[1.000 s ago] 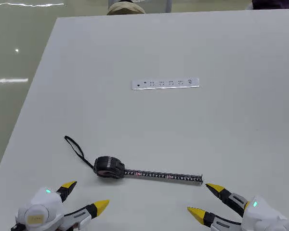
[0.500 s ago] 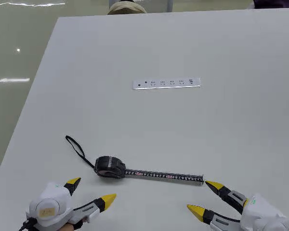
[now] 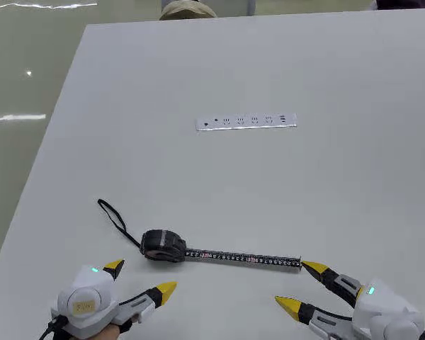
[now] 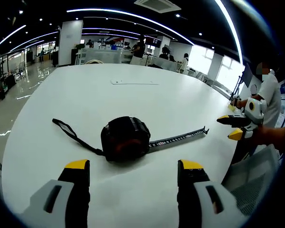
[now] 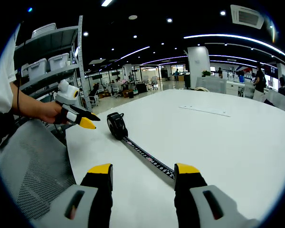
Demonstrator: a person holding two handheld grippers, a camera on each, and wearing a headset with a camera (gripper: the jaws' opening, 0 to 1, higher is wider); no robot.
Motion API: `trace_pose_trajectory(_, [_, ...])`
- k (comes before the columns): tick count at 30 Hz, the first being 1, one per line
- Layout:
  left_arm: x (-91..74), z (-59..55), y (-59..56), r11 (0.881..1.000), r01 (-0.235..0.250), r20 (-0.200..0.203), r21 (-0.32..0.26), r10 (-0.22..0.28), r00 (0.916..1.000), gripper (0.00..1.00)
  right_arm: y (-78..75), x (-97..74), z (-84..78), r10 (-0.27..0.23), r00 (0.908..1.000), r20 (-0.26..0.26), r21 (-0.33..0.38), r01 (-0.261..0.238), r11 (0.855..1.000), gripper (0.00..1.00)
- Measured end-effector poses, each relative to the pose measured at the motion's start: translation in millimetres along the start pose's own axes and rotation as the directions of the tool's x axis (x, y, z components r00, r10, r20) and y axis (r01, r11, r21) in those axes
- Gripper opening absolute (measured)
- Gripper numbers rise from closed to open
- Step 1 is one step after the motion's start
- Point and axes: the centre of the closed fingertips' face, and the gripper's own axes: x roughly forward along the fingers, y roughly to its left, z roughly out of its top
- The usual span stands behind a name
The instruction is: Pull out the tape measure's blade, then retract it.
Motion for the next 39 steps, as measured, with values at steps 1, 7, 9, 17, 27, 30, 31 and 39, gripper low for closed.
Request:
trace_pose_trajectory(1, [0.9,0.2,-0.2,1.000,-0.001,0.001,0.004,0.001,1.0000,0.74,0.1,0.6,0.0,0.002,1.0000,-0.001,-0.001,-0.002,1.000,0.52])
trace_pose_trajectory(7, [5.3,0.8,0.7,1.000,-0.014,0.006,0.002,0.014,0.9999,0.75,1.5,3.8,-1.9,0.020,0.9996,-0.018,-0.027,-0.020,0.999,0.51])
trace_pose_trajectory(9, [6.8,0.8,0.6,1.000,-0.017,0.004,0.003,0.017,0.9998,0.75,0.5,4.3,-3.1,0.023,0.9995,-0.019,-0.024,-0.024,0.999,0.51])
trace_pose_trajectory(17, [12.3,3.3,5.4,0.999,-0.029,0.005,-0.032,0.029,0.9996,0.75,-4.2,5.8,-4.5,0.022,0.9994,-0.027,-0.032,-0.023,0.999,0.51])
trace_pose_trajectory(27, [21.6,9.5,3.3,0.998,-0.036,0.014,-0.053,0.037,0.9992,0.78,-8.0,9.2,-5.1,0.027,0.9991,-0.032,-0.034,-0.028,0.999,0.51])
trace_pose_trajectory(30, [24.2,11.6,1.7,0.997,-0.039,0.018,-0.062,0.040,0.9991,0.78,-8.9,10.4,-4.8,0.028,0.9990,-0.033,-0.036,-0.029,0.999,0.51])
trace_pose_trajectory(31, [25.1,11.6,1.5,0.997,-0.039,0.016,-0.062,0.040,0.9991,0.78,-9.3,10.6,-4.5,0.028,0.9991,-0.033,-0.035,-0.029,0.999,0.51])
trace_pose_trajectory(39, [29.8,13.0,0.4,0.996,-0.048,0.013,-0.075,0.049,0.9987,0.78,-13.1,12.4,-3.3,0.030,0.9990,-0.033,-0.036,-0.031,0.999,0.51])
